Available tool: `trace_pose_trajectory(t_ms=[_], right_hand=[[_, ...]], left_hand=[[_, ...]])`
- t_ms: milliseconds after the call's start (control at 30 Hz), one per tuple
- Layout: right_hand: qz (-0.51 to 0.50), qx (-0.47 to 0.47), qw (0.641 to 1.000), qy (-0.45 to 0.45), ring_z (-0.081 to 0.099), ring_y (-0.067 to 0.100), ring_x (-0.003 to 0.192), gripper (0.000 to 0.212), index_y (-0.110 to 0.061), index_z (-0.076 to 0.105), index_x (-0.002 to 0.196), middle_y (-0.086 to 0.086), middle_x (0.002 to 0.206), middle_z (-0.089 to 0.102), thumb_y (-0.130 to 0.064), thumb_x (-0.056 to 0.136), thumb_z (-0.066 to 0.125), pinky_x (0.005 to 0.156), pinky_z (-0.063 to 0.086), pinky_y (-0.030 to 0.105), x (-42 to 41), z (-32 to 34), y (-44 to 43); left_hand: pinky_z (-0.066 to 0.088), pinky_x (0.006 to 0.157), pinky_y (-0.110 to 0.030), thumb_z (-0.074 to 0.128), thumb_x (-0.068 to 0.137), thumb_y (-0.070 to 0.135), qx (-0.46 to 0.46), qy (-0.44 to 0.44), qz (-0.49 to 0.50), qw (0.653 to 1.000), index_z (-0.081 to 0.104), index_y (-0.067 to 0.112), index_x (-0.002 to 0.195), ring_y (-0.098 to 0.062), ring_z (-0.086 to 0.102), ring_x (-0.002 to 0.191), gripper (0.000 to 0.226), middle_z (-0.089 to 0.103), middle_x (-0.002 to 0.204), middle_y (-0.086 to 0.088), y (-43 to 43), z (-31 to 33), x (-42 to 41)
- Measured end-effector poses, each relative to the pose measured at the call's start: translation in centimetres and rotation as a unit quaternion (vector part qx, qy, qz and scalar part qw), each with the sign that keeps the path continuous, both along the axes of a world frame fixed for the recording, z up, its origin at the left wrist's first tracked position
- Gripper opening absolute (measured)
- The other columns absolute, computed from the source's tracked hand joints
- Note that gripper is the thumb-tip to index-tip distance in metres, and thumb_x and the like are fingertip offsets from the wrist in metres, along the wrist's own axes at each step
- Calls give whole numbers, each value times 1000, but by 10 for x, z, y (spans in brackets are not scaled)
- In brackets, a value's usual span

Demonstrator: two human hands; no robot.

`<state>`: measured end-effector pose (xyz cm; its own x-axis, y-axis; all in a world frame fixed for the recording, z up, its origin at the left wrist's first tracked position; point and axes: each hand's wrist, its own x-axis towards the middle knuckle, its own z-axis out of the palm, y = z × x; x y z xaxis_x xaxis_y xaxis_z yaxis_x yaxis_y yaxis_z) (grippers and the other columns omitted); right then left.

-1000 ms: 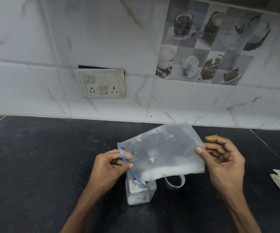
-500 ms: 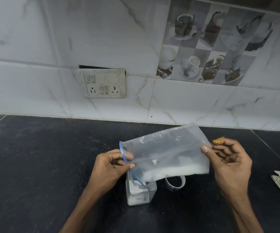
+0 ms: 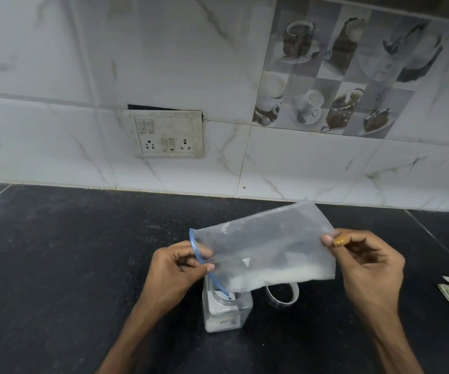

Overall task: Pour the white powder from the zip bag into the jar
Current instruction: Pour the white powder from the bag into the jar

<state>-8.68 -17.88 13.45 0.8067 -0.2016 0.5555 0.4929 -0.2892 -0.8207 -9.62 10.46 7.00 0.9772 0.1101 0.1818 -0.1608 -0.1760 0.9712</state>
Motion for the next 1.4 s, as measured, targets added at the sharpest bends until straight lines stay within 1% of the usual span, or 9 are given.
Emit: trace_pose_trajectory(t_ms=[167,233,333,400,500,667,867,1200,1400], right_hand=[[2,-22,1000,-7,67,0,80,20,-8,71,72,-12,82,73,12,76,70,75,52,13,3,-4,-4],[1,-15,1000,-6,68,1,82,26,-14,73,71,-15,82,73,12,76,70,75,52,12,3,-6,-4],[5,-26,1000,-12,68,1,86,40,-28,75,82,-17,86,73,11,77,69,77,52,12,1,-5,-2],[2,-24,1000,-11,67,0,87,48,-37,76,81,-19,87,73,11,77,69,78,52,12,0,-3,-1],[0,-31,999,-15,67,0,88,53,-42,75,81,-22,88,72,10,77,69,79,51,11,-1,1,0],[13,-37,999,-19,68,1,89,53,-42,76,84,-22,88,72,10,77,69,79,52,11,-3,3,3],[13,-39,999,-23,68,0,88,55,-44,75,84,-23,88,72,11,77,69,78,51,10,-3,6,2],[6,-20,1000,-22,68,-1,87,57,-44,75,82,-23,87,73,12,77,69,79,51,10,-3,2,2],[7,-11,1000,-22,68,0,86,45,-33,75,86,-20,87,73,11,76,70,78,52,11,-2,-2,1]], left_hand=[[55,61,-13,86,68,-4,2,3,3,1000,79,22,77,0,61,56,28,78,88,7,0,-1,0],[55,60,-12,86,68,-4,0,3,2,1000,78,23,77,0,62,56,30,77,87,7,0,-1,1],[55,60,-13,85,69,-6,8,2,4,1000,79,22,78,0,62,56,30,77,88,7,0,-1,1],[55,60,-12,84,69,-5,7,3,1,1000,78,20,78,0,62,55,27,77,85,9,0,-1,1],[56,60,-13,84,70,-5,4,4,0,1000,79,17,79,0,62,55,25,76,83,8,-1,0,1],[55,60,-13,84,70,-5,-1,7,2,1000,78,17,79,0,64,55,25,77,80,8,0,-1,1],[56,61,-14,85,69,-6,0,3,4,1000,79,19,79,-1,64,58,27,77,87,6,-2,0,1],[57,61,-15,84,70,-4,6,2,4,1000,79,13,81,-2,65,58,21,77,90,1,-1,2,0],[57,61,-14,84,70,-6,4,6,7,1000,79,13,80,-2,66,57,22,77,89,3,0,3,-1]])
